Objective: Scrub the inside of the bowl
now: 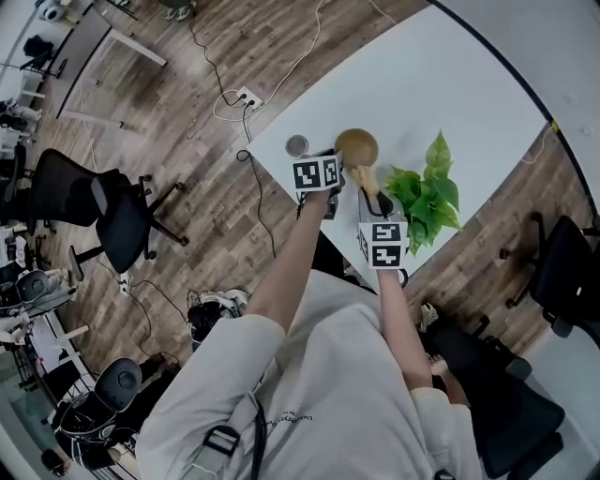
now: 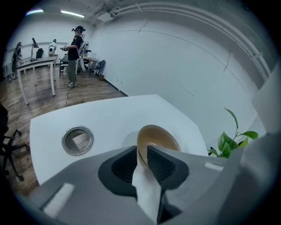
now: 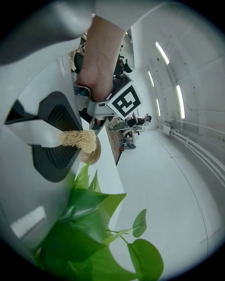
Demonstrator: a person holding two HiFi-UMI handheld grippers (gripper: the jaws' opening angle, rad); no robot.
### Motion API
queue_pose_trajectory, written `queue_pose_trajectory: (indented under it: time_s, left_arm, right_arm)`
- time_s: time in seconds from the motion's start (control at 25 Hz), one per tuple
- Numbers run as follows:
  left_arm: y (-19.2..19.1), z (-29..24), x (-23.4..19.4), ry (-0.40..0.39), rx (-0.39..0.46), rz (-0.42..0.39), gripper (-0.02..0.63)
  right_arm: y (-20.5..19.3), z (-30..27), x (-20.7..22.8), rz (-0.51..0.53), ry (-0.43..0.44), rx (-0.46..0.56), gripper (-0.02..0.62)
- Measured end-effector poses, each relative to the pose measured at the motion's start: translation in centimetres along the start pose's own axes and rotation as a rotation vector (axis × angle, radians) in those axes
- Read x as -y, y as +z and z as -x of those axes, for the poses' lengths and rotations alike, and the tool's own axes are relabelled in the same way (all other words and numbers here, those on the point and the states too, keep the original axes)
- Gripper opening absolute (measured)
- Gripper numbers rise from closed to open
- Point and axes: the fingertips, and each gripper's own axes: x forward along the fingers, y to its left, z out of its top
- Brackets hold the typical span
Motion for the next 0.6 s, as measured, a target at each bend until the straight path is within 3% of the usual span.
queue_pose_trajectory:
  time_s: [0.16,0.28,0.6]
  left_arm:
    - [-0.4,-0.6,-0.2,0.006,-0.027,-0.016,0.066]
    - [-0.2,-0.1,-0.6,0.021,-0.021,-0.037,0.02]
    - [-1.7,3.1,-0.9,0.085,0.002,-0.205,0.015]
  right_arm:
    - [-0.1,-0.2,-0.1,-0.002,0.004,-0.004,0.107]
    - [0.0,-0.4,-0.4,0.002,0.007,-0.004,0.107]
    - [-0.6,-0.8,-2.0,0.027,0.048,-0.003,0.107]
